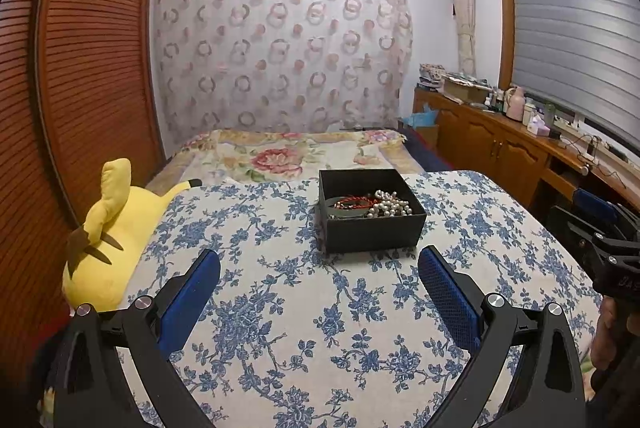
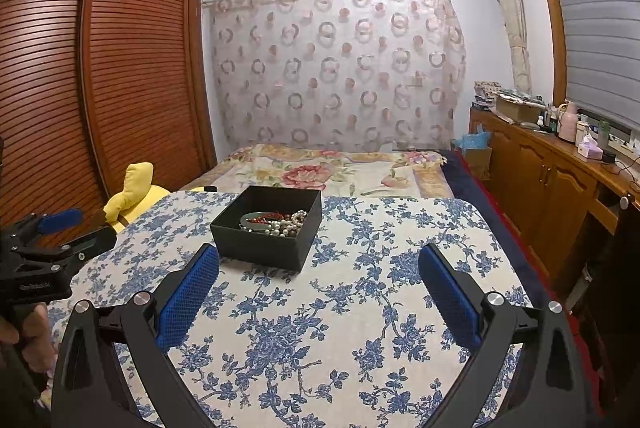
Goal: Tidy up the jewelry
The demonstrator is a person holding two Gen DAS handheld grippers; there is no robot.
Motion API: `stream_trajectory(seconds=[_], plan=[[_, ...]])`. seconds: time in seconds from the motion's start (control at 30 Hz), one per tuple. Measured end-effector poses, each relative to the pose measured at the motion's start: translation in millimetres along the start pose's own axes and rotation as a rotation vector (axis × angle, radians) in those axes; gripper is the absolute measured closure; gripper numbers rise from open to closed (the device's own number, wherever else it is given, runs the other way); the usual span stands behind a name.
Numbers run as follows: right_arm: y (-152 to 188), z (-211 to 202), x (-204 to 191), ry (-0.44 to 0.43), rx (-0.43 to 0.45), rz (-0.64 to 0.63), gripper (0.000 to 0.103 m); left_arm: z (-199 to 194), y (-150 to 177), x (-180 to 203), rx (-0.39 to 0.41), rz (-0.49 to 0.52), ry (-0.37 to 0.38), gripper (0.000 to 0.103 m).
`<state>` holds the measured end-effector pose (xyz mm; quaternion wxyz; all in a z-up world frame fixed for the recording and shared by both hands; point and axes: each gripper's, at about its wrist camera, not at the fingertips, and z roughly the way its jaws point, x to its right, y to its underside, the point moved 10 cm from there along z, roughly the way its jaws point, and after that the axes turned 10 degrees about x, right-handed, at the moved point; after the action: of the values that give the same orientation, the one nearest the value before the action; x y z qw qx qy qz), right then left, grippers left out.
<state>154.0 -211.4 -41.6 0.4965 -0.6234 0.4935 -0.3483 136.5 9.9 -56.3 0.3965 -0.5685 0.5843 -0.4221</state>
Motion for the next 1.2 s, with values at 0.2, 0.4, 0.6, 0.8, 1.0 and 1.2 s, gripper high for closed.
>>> stream_trajectory(seconds=[0.2, 0.4, 0.6, 0.8, 1.0, 1.2], plan=[[1.7, 1.0, 0.8, 0.003, -0.003, 0.002, 0.002, -0.2, -0.4, 0.3, 0.001, 0.001, -0.001, 0.007], [1.1, 0.9, 0.2, 0.003, -0.002, 0.002, 0.002, -0.2, 0.2, -0.5, 0.003, 0.001, 0.001, 0.007], [1.2, 0.9, 0.2, 0.003, -0.003, 0.002, 0.002, -0.3, -0.5, -2.8, 0.007, 0.003, -0.001, 0.007], [1.2, 1.1, 0.9, 0.004, -0.002, 0.003, 0.002, -1.0, -1.9, -4.6, 0.013, 0.002, -0.002, 0.007], [0.9, 2.5, 1.7, 0.007, -0.001, 0.003, 0.002, -5.0, -5.7, -4.8, 0.022, 0.001, -0.003, 0.007], [0.5, 1.0, 2.3, 0.005, 0.002, 0.004, 0.003, -5.3, -5.0, -3.7, 0.021, 0.001, -0.004, 0.007]])
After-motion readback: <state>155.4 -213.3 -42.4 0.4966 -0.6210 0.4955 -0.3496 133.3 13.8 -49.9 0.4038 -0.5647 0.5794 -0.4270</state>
